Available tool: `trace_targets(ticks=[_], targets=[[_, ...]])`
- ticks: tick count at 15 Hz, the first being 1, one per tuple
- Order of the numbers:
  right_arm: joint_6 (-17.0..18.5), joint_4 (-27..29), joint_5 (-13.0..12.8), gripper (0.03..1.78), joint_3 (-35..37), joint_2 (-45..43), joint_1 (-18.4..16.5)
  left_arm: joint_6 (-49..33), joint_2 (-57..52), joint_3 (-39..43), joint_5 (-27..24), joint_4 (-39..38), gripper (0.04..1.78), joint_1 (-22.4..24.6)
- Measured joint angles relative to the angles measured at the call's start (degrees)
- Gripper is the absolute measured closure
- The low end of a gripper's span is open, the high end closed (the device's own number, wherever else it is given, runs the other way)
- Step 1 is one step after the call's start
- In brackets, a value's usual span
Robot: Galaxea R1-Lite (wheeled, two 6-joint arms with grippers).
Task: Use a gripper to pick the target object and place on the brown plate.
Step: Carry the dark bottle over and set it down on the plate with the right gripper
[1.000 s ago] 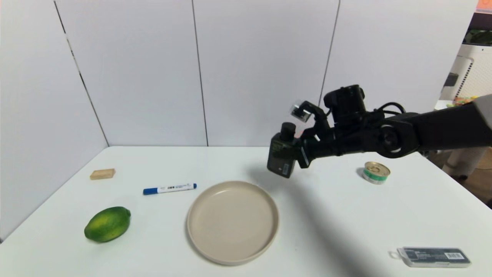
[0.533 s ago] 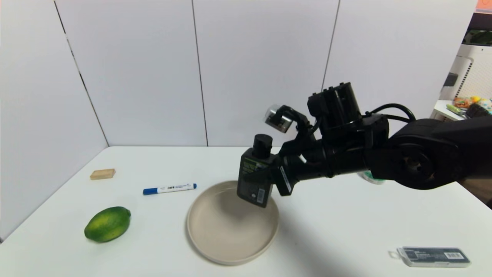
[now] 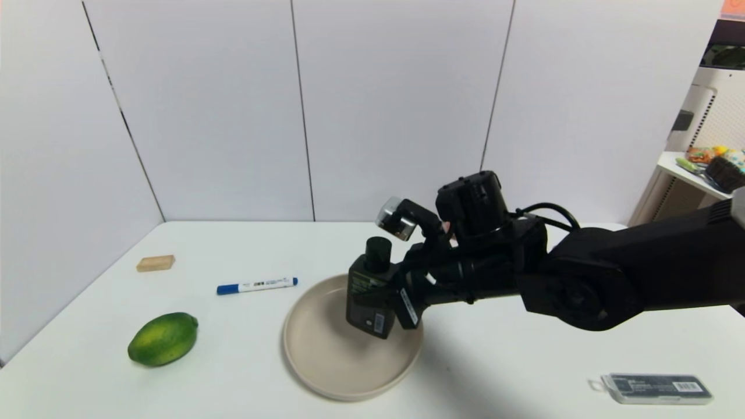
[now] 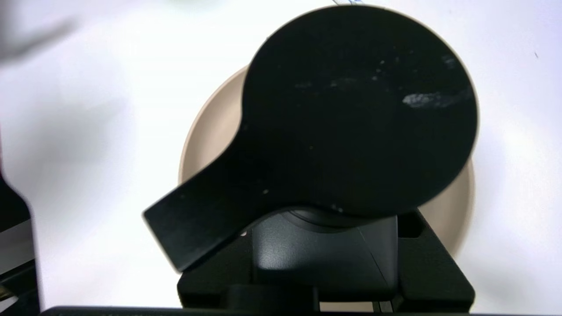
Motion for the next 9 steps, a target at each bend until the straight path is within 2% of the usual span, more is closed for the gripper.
trace_targets(ticks=[3,7,9], targets=[[-0.2,-6.9,-0.3,1.17,1.9,2.9,0.0,0.0,0.0,0.0,0.0,0.0,0.13,0.0],[-1.3,-12.3,-0.5,1.17,3.8,5.2,0.0,0.0,0.0,0.0,0.0,0.0,0.13,0.0],[-1.6,-13.1,-0.8,1.17,4.3,5.9,0.0,0.0,0.0,0.0,0.0,0.0,0.13,0.0]])
